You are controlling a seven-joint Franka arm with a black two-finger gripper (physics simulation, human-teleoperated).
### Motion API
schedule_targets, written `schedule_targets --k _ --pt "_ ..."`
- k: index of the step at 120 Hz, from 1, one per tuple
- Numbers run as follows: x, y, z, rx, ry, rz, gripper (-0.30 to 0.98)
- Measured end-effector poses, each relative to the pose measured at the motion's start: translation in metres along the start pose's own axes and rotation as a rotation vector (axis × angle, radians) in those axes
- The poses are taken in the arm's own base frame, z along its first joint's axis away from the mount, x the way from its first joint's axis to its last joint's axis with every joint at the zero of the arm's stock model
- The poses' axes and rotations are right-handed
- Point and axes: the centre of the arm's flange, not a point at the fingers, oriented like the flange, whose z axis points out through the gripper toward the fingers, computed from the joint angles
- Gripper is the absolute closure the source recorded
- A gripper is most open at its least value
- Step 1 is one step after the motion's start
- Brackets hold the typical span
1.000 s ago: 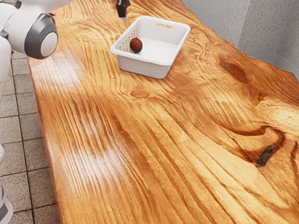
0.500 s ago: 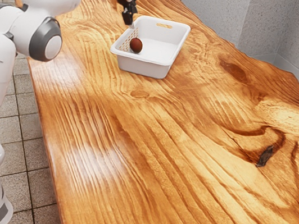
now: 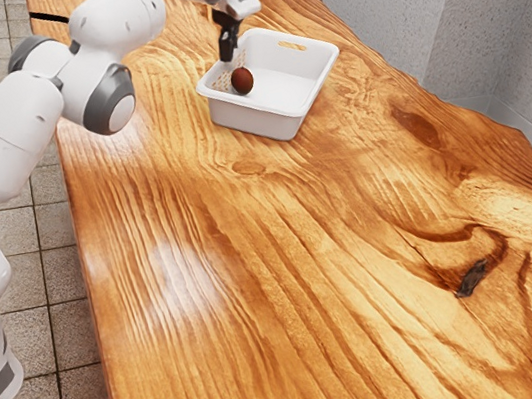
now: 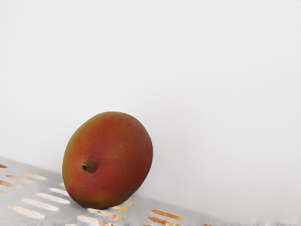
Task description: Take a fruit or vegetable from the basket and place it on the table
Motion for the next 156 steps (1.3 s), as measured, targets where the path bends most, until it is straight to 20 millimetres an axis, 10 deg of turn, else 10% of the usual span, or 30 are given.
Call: schedule_targets --k 39,156 --pt "-0.021 -0.006 0.003 -0.019 -0.024 -0.063 0.0" --pt "0.008 -0.011 0.026 0.088 0.054 0.169 0.0"
